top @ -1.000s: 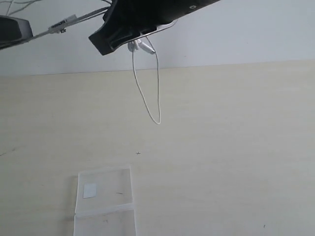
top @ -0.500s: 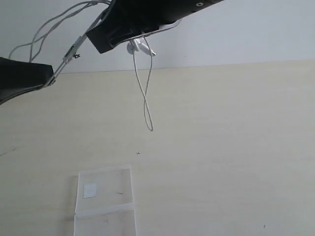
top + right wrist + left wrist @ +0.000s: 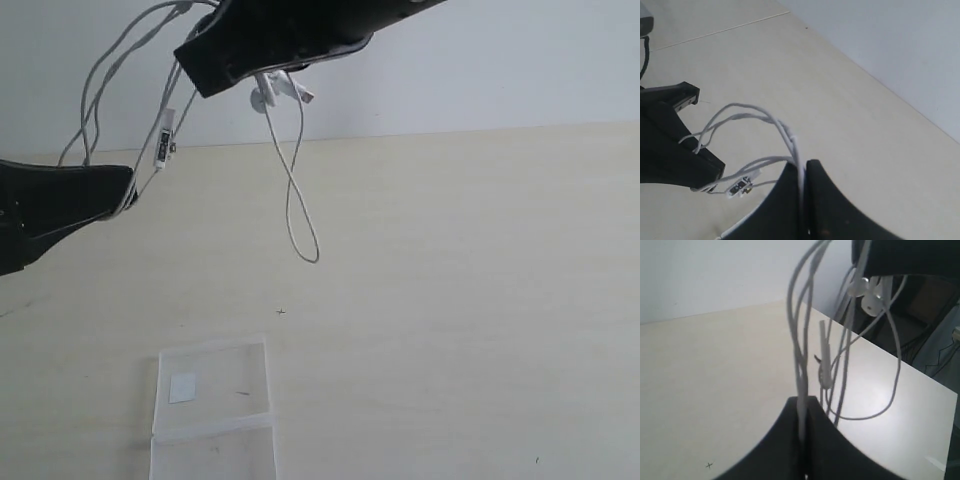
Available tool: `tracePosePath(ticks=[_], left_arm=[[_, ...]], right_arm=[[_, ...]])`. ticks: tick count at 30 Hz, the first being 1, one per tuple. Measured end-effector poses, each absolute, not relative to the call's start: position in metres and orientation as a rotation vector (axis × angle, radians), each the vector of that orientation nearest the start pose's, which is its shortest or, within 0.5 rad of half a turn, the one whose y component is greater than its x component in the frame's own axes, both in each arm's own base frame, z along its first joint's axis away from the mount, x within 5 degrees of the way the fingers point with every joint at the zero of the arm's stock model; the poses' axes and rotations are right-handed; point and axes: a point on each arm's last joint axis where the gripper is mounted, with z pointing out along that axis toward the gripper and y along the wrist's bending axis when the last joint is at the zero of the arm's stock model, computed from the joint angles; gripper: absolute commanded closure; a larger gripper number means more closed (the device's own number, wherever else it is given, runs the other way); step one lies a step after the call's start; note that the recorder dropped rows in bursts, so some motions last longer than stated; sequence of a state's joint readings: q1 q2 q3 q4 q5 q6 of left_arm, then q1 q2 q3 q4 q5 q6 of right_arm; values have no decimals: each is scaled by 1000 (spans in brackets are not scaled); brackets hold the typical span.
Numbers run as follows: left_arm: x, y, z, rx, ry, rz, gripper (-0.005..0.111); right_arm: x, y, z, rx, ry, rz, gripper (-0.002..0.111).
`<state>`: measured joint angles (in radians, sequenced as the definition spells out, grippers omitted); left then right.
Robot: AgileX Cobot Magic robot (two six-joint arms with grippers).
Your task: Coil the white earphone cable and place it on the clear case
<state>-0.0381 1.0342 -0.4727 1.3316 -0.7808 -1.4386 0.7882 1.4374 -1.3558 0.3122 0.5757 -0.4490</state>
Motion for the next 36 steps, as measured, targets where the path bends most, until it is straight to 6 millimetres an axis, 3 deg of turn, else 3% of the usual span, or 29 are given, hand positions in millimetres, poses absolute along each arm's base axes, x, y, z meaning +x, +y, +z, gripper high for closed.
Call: tracePosePath(ticks=[7,13,16,24,31,34,36], left_arm=[[183,-70,273,411,1781,-851,75],[183,-70,273,413,1780,-849,44],[183,-70,274,409,1779,-851,35],[181,-67,285,324,1711,-864,34],[180,-51,292,191,1708,-645,36],[177,-44,294,142,1718,-564,46],[176,-41,295,116,1720,-529,61]], right_arm=[[231,254,358,-1157,1964,522,108],[234,256,351,-1179,1980,497,108],[237,256,348,-1196,1980,469,108],[246,259,332,-1209,2026,402,108],[248,253,327,-1171,2119,321,108],[246,252,324,-1168,2169,326,108],[243,251,321,-1167,2222,356,108]])
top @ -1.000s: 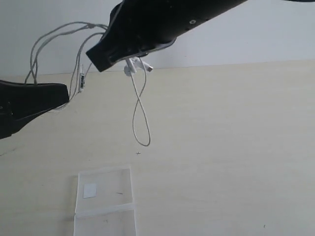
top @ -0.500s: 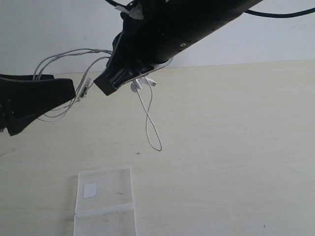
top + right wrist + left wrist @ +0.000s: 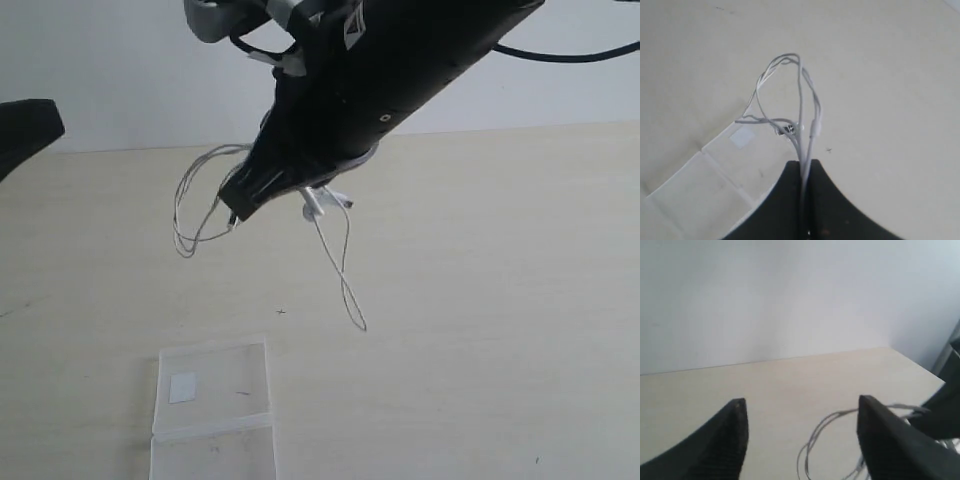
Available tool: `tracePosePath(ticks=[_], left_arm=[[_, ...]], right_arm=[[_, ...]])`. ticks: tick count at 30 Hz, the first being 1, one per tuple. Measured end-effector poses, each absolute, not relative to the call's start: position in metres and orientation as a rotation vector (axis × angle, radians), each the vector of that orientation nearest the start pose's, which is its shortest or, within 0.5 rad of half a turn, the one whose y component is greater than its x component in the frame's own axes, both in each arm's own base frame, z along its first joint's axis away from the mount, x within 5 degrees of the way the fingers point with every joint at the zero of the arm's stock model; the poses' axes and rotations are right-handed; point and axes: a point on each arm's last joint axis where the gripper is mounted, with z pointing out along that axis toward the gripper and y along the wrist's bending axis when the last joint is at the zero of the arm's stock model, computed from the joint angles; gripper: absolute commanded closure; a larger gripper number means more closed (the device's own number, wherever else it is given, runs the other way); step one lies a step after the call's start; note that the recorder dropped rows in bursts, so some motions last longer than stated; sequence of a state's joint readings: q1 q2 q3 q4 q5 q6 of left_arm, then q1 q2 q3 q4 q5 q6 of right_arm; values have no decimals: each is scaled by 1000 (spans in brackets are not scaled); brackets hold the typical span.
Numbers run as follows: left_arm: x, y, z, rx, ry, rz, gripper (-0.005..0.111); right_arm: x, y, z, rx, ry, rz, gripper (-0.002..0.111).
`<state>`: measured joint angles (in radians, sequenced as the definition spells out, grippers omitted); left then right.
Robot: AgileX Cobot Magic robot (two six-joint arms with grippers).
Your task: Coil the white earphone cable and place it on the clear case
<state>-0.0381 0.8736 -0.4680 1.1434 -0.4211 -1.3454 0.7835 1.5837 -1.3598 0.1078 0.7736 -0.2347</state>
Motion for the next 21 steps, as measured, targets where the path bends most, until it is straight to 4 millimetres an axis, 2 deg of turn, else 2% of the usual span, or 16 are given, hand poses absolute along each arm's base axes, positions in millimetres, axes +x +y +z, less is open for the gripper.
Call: tracePosePath(ticks=[1,3,6,8,11,15,21], left_arm=[[175,-39,296,108,1719,-515,80],[171,-37,299,97,1708,-496,106],[169,-36,300,97,1704,-477,107],[169,-34,299,86,1717,-453,107],[170,-33,298,71,1729,-439,107],[169,-34,295,80,1757,-439,107],[165,-34,275,70,1831,-450,107]], right_arm=[[240,251,319,-1158,2262,379,108],[233,250,315,-1122,2390,445,108],[220,250,312,-968,2614,588,108],[214,250,309,-937,2718,629,108],[210,253,293,-964,2867,637,108],[213,261,273,-972,2974,643,108],[217,269,255,-952,3051,673,108]])
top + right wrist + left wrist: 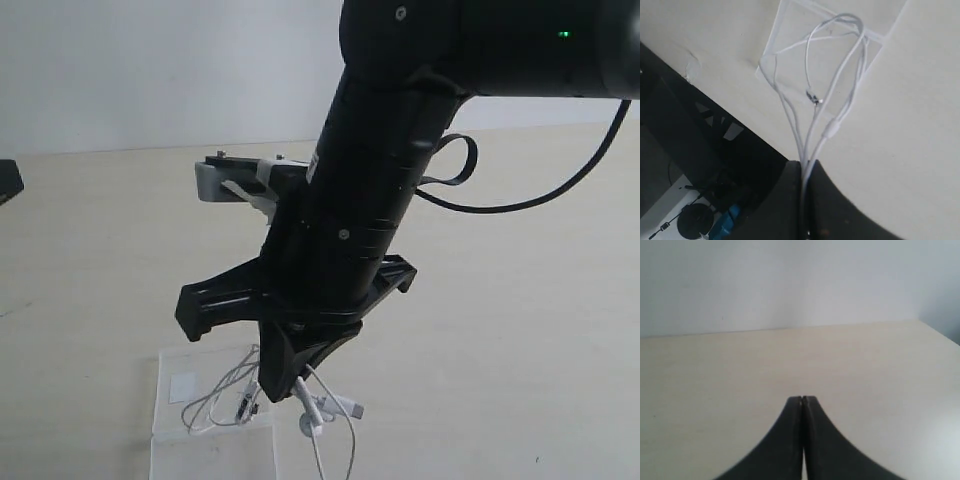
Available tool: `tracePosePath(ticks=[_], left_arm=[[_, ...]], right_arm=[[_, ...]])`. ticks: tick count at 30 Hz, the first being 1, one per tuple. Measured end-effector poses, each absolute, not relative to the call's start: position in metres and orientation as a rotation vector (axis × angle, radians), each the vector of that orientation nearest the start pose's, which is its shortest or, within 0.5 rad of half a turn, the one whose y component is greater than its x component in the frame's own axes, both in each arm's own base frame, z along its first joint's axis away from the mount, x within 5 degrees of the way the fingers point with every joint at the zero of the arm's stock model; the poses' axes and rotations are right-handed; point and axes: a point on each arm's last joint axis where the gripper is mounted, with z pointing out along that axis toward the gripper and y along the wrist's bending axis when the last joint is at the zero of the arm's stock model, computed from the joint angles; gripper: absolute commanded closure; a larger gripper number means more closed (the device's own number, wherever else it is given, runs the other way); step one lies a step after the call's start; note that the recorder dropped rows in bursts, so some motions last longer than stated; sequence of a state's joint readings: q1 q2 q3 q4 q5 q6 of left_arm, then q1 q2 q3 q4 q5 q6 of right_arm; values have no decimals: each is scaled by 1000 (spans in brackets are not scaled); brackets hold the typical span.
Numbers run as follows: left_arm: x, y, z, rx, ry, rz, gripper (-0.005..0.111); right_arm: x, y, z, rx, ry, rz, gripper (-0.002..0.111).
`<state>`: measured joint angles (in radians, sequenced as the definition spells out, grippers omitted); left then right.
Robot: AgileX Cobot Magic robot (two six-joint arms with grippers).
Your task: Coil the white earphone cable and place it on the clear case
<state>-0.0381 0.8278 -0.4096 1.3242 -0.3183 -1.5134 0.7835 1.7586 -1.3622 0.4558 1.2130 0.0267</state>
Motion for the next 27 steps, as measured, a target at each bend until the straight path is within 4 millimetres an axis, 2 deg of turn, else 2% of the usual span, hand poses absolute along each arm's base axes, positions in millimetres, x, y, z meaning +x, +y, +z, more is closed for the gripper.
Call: tracePosePath(ticks=[4,7,12,16,20,24,27], left_arm=[[162,-34,266,61,1859,-455,107],[161,-34,263,59,1868,-456,107],[160,-34,259,57,1881,-456,107],[160,-34,259,57,1881,-456,107],[160,-34,259,57,1881,-456,107],[160,-33,259,51,1884,-448,107],[161,-32,258,43,1887,-437,107]], right_arm=[[220,274,256,-946,3055,691,108],[223,279,265,-937,3022,743,108],[232,290,291,-933,2888,833,108],[240,296,297,-895,2782,867,108],[248,303,289,-916,2729,871,108],[252,309,265,-935,2807,857,108],[251,310,259,-956,2849,856,108]])
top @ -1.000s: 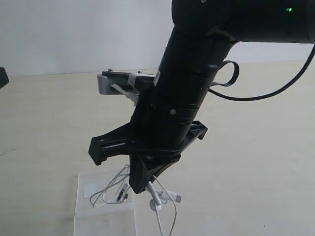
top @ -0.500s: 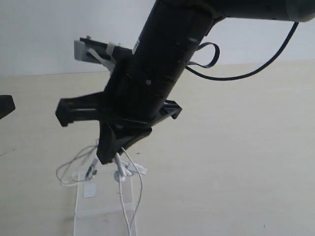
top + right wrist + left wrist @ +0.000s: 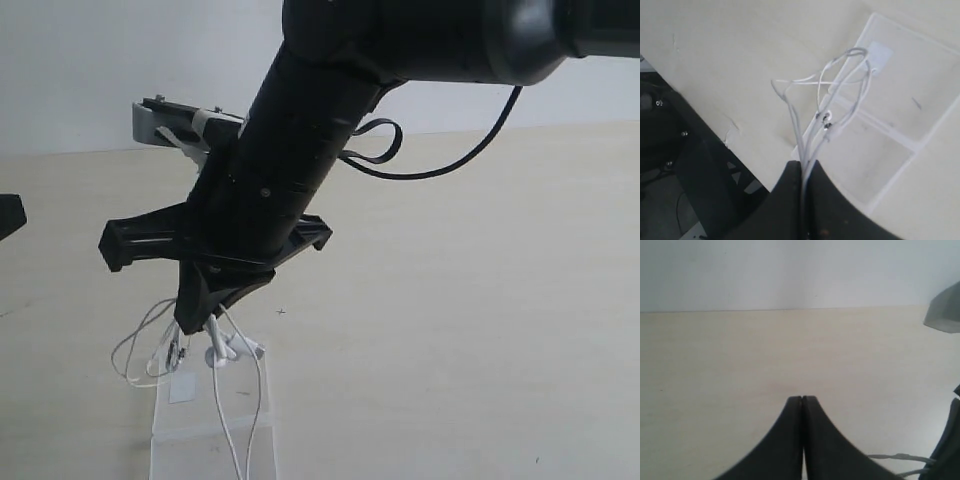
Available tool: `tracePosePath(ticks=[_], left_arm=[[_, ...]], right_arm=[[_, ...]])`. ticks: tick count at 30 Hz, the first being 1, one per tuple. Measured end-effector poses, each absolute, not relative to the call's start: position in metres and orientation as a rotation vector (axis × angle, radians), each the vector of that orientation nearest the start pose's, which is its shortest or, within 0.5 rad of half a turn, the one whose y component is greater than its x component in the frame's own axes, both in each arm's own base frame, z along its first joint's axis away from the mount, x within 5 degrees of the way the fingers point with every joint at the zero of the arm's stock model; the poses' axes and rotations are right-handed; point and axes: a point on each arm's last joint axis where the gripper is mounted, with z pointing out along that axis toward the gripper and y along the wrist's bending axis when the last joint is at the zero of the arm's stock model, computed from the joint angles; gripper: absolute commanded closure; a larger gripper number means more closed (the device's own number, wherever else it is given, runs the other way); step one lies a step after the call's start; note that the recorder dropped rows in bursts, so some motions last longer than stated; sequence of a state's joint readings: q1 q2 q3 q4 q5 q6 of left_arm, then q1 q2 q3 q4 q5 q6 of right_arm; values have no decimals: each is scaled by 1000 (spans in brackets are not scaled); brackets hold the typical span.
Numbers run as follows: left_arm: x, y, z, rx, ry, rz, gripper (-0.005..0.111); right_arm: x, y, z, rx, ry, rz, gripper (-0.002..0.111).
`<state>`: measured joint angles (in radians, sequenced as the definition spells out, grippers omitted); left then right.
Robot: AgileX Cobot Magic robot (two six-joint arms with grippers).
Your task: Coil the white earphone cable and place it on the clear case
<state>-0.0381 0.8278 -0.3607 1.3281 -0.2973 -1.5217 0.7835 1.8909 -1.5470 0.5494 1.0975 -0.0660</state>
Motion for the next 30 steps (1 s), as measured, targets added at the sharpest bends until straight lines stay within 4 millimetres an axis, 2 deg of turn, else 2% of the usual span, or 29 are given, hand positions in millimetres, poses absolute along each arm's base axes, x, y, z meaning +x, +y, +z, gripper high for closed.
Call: tracePosePath(ticks=[6,15,25,30], left_arm=[[161,-32,258,41,1888,-433,107],[161,-32,258,41,1888,-433,107],[160,-32,256,26,1895,-446,107],[154,-35,241,15,1973,-497,107]], right_arm=[[243,305,258,-1007,2947,841,108],[242,303,258,-952,2996,831,108],[227,307,246,-970,3061,690,108],[229,302,243,-1005,3044,575,108]])
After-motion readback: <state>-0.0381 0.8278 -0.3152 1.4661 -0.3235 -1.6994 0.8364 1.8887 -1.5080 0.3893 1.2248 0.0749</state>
